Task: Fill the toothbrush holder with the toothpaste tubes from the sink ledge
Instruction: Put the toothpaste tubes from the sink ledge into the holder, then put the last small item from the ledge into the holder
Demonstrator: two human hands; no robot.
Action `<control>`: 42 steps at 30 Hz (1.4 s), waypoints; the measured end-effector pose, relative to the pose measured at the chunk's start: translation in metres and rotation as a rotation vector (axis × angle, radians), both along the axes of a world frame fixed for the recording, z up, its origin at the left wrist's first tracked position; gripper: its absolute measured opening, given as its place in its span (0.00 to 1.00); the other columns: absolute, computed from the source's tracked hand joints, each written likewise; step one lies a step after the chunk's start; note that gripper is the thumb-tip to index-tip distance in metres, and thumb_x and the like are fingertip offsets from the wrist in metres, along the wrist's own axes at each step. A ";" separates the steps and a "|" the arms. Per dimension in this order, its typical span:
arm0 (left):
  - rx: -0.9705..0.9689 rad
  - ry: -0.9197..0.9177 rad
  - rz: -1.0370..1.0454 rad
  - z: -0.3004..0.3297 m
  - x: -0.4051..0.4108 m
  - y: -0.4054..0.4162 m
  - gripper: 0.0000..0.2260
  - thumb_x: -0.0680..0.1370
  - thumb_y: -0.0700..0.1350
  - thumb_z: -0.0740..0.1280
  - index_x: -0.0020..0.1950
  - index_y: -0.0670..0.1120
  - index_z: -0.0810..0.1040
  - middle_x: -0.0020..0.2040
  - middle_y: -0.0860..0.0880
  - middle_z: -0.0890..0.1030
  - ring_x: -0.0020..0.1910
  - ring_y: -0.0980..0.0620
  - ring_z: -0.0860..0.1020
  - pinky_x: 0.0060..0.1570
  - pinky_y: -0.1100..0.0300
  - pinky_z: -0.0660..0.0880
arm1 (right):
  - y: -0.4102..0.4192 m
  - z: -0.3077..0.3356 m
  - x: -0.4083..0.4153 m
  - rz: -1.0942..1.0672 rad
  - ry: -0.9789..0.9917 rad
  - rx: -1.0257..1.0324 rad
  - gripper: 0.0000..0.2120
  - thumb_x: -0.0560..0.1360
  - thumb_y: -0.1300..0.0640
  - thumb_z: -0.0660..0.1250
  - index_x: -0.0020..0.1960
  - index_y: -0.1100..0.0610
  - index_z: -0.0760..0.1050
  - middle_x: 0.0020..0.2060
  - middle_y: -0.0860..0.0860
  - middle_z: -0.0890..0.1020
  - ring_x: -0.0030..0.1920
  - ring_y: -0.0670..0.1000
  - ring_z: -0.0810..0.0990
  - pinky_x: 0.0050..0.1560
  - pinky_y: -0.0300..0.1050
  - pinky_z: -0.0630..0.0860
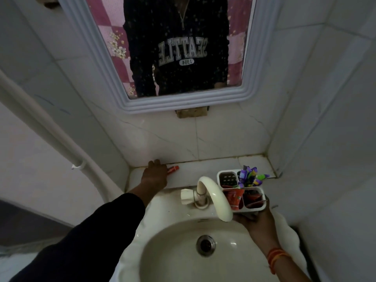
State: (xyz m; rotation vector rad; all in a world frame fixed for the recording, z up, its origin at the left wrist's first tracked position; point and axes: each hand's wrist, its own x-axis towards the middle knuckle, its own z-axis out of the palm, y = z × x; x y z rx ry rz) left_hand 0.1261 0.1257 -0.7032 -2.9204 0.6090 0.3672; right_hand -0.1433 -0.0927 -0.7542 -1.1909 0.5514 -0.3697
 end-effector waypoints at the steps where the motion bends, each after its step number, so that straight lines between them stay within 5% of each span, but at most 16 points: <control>1: 0.001 -0.032 -0.017 0.001 -0.001 0.001 0.20 0.77 0.44 0.63 0.69 0.45 0.72 0.63 0.40 0.72 0.62 0.39 0.72 0.56 0.47 0.75 | 0.001 0.001 0.000 -0.005 0.003 0.010 0.46 0.51 0.58 0.87 0.65 0.50 0.72 0.61 0.57 0.80 0.58 0.59 0.83 0.41 0.52 0.86; 4: -0.091 -0.035 -0.020 0.003 -0.005 -0.001 0.19 0.79 0.51 0.61 0.69 0.47 0.68 0.56 0.42 0.79 0.54 0.39 0.79 0.49 0.50 0.75 | 0.002 0.005 0.002 -0.018 -0.022 0.072 0.39 0.58 0.64 0.86 0.63 0.51 0.72 0.59 0.56 0.80 0.57 0.61 0.83 0.38 0.49 0.86; 8: -0.336 0.068 0.057 0.034 -0.014 -0.012 0.18 0.79 0.60 0.64 0.58 0.48 0.76 0.47 0.44 0.85 0.42 0.44 0.84 0.44 0.52 0.82 | 0.005 0.015 0.003 -0.015 -0.061 0.185 0.41 0.51 0.49 0.89 0.60 0.50 0.74 0.58 0.57 0.80 0.47 0.55 0.86 0.35 0.53 0.86; 12: -0.530 0.156 0.085 0.086 -0.032 -0.035 0.21 0.61 0.62 0.81 0.44 0.49 0.83 0.39 0.52 0.84 0.40 0.55 0.83 0.43 0.60 0.82 | 0.006 0.016 0.001 -0.017 -0.052 0.128 0.35 0.59 0.64 0.85 0.59 0.47 0.74 0.58 0.56 0.80 0.56 0.60 0.84 0.36 0.51 0.86; 16: -0.641 0.113 -0.103 0.144 -0.064 -0.066 0.15 0.64 0.57 0.81 0.42 0.49 0.85 0.39 0.53 0.85 0.39 0.58 0.83 0.42 0.60 0.82 | 0.009 0.026 0.002 -0.035 -0.074 0.246 0.47 0.46 0.45 0.88 0.62 0.50 0.74 0.62 0.60 0.78 0.58 0.64 0.80 0.45 0.64 0.84; 19: -0.609 0.106 -0.251 0.171 -0.082 -0.088 0.12 0.72 0.53 0.77 0.49 0.46 0.85 0.40 0.51 0.86 0.38 0.58 0.83 0.45 0.59 0.83 | 0.008 0.026 0.002 -0.047 -0.048 0.198 0.43 0.52 0.45 0.86 0.63 0.51 0.75 0.63 0.62 0.79 0.59 0.63 0.81 0.47 0.66 0.84; 23: -0.455 0.183 -0.340 0.165 -0.101 -0.117 0.13 0.74 0.52 0.76 0.52 0.45 0.86 0.44 0.48 0.86 0.42 0.53 0.85 0.48 0.54 0.84 | 0.008 0.021 0.001 -0.044 -0.037 0.144 0.37 0.54 0.62 0.86 0.59 0.44 0.76 0.59 0.56 0.81 0.58 0.59 0.82 0.39 0.51 0.86; 26: -0.400 0.372 -0.283 0.151 -0.103 -0.130 0.19 0.75 0.59 0.72 0.52 0.44 0.86 0.45 0.47 0.86 0.42 0.51 0.84 0.47 0.57 0.83 | 0.006 0.021 0.002 -0.078 -0.065 0.270 0.19 0.73 0.66 0.74 0.57 0.45 0.80 0.57 0.56 0.83 0.57 0.62 0.82 0.40 0.60 0.86; 28: -0.434 0.446 -0.177 0.148 -0.100 -0.134 0.24 0.75 0.64 0.68 0.48 0.42 0.85 0.42 0.45 0.85 0.39 0.49 0.82 0.41 0.56 0.81 | 0.004 0.022 0.002 -0.059 -0.057 0.212 0.24 0.75 0.73 0.70 0.59 0.45 0.79 0.57 0.56 0.83 0.55 0.58 0.85 0.39 0.59 0.86; 31: -0.341 0.353 -0.156 0.135 -0.089 -0.137 0.27 0.80 0.64 0.60 0.40 0.41 0.80 0.37 0.45 0.79 0.39 0.48 0.77 0.40 0.57 0.71 | 0.004 0.028 0.001 -0.045 -0.056 0.208 0.25 0.76 0.77 0.67 0.59 0.49 0.77 0.55 0.56 0.83 0.46 0.44 0.87 0.34 0.43 0.85; 34: -0.221 0.505 -0.092 0.120 -0.088 -0.141 0.31 0.81 0.64 0.56 0.57 0.37 0.81 0.53 0.41 0.84 0.52 0.43 0.82 0.53 0.54 0.77 | 0.004 0.028 0.001 -0.089 -0.079 0.374 0.15 0.78 0.67 0.67 0.58 0.52 0.82 0.56 0.59 0.85 0.53 0.59 0.86 0.40 0.62 0.85; 36: -0.296 0.582 -0.003 0.114 -0.090 -0.146 0.31 0.81 0.65 0.57 0.57 0.37 0.81 0.53 0.39 0.85 0.53 0.42 0.85 0.57 0.51 0.81 | 0.002 0.025 0.001 -0.113 -0.074 0.403 0.13 0.80 0.65 0.66 0.58 0.52 0.84 0.55 0.59 0.86 0.54 0.65 0.85 0.42 0.65 0.84; 39: -0.491 0.574 0.112 0.117 -0.087 -0.159 0.28 0.81 0.63 0.60 0.53 0.37 0.82 0.45 0.40 0.86 0.43 0.45 0.87 0.49 0.56 0.84 | -0.008 0.028 0.001 -0.124 -0.029 0.061 0.21 0.74 0.71 0.73 0.61 0.50 0.81 0.53 0.52 0.87 0.54 0.56 0.85 0.41 0.53 0.86; 42: -0.652 0.560 0.170 0.119 -0.078 -0.173 0.26 0.78 0.62 0.64 0.52 0.38 0.83 0.47 0.41 0.86 0.45 0.45 0.87 0.52 0.54 0.84 | -0.033 0.036 0.012 -0.105 0.072 -0.358 0.35 0.63 0.66 0.82 0.65 0.44 0.76 0.55 0.41 0.85 0.58 0.46 0.83 0.55 0.47 0.82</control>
